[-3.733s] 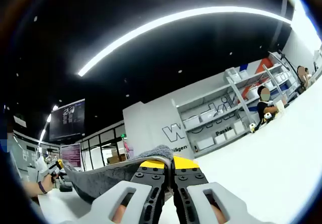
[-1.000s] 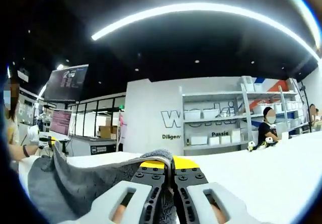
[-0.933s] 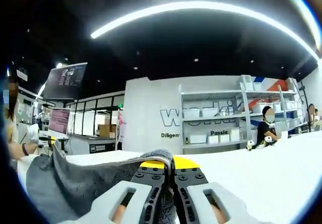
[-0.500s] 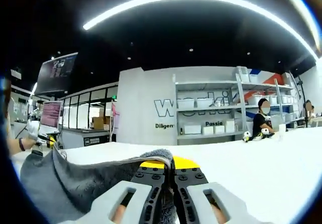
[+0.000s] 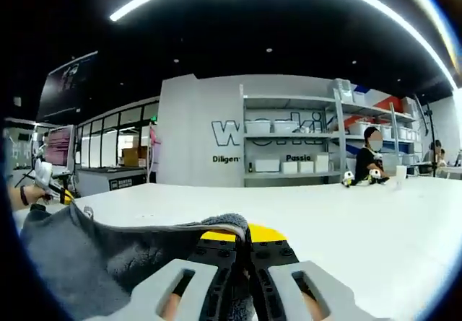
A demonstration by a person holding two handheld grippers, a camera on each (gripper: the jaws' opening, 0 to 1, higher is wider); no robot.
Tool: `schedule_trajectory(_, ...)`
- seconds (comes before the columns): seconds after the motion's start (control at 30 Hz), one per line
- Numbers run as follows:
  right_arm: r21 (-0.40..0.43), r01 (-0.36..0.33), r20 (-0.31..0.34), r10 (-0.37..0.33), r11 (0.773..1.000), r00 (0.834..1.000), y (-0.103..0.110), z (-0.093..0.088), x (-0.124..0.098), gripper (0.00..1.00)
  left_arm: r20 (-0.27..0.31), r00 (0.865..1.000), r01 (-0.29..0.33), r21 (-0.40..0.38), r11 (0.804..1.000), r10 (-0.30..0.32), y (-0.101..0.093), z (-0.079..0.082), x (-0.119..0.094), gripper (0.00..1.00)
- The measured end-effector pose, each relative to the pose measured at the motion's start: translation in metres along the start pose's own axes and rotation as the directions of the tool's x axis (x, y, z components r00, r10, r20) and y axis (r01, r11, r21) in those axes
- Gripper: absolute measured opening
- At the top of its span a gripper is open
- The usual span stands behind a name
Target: Fold the towel on the table until its edges align and the towel forms a compact rectangular stack.
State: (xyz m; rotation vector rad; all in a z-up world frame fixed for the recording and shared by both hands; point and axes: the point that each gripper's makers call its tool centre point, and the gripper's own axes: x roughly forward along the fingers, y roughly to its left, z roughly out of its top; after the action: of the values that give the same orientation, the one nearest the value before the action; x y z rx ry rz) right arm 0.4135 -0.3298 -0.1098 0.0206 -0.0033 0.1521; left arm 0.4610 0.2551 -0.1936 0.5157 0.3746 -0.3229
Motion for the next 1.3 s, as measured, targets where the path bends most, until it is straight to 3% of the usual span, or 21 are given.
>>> schedule_trajectory(0.2, 0.005, 0.017, -0.035, -0.017, 1.000, 0.999, -0.008, -0.015, 0.019, 0.00, -0.033, 0.999, 0.013, -0.012, 1.000, -0.014, 0.001, -0.003, 0.014, 0.07)
schedule_trajectory(0.33, -0.007, 0.034, -0.094, -0.035, 0.999, 0.995, -0.017, -0.034, 0.030, 0.00, -0.034, 0.999, 0.036, -0.076, 0.996, -0.039, 0.001, -0.003, 0.019, 0.09)
schedule_trajectory(0.5, 0.007, 0.075, -0.149, -0.073, 0.997, 0.986, -0.030, -0.051, 0.036, 0.00, -0.029, 0.999, 0.044, -0.071, 0.996, -0.046, 0.002, -0.002, 0.024, 0.15)
schedule_trajectory(0.63, 0.050, 0.077, -0.162, -0.068, 0.996, 0.984, -0.035, -0.058, 0.037, 0.01, -0.017, 0.998, 0.058, -0.128, 0.990, -0.061, 0.012, 0.003, 0.028, 0.22)
schedule_trajectory(0.7, 0.106, 0.097, -0.186, -0.076, 0.990, 0.980, -0.041, -0.064, 0.036, 0.13, -0.016, 0.998, 0.050, -0.141, 0.989, -0.053, 0.016, 0.004, 0.027, 0.30)
schedule_trajectory(0.73, 0.097, 0.106, -0.192, -0.086, 0.990, 0.978, -0.046, -0.064, 0.034, 0.19, -0.015, 0.999, 0.045, -0.147, 0.988, -0.048, 0.018, 0.004, 0.026, 0.34)
schedule_trajectory(0.83, 0.044, 0.125, -0.193, -0.114, 0.991, 0.975, -0.052, -0.061, 0.025, 0.22, -0.013, 1.000, 0.017, -0.168, 0.986, -0.020, 0.027, 0.006, 0.019, 0.41)
schedule_trajectory(0.9, 0.037, 0.130, -0.185, -0.121, 0.991, 0.975, -0.054, -0.058, 0.020, 0.29, 0.041, 0.999, -0.004, -0.179, 0.984, 0.011, 0.043, 0.019, 0.013, 0.46)
schedule_trajectory(0.97, 0.021, 0.142, -0.172, -0.136, 0.990, 0.976, -0.057, -0.054, 0.016, 0.34, 0.069, 0.997, -0.008, -0.146, 0.989, 0.018, 0.044, 0.024, 0.010, 0.50)
schedule_trajectory(1.1, -0.004, 0.143, -0.166, -0.141, 0.990, 0.976, -0.057, -0.045, 0.005, 0.49, 0.059, 0.998, -0.027, -0.110, 0.994, 0.034, 0.047, 0.024, 0.005, 0.64)
schedule_trajectory(1.3, -0.059, 0.133, -0.165, -0.141, 0.989, 0.976, -0.052, -0.036, -0.010, 0.57, 0.045, 0.999, -0.014, -0.058, 0.998, 0.016, 0.042, 0.020, -0.010, 0.68)
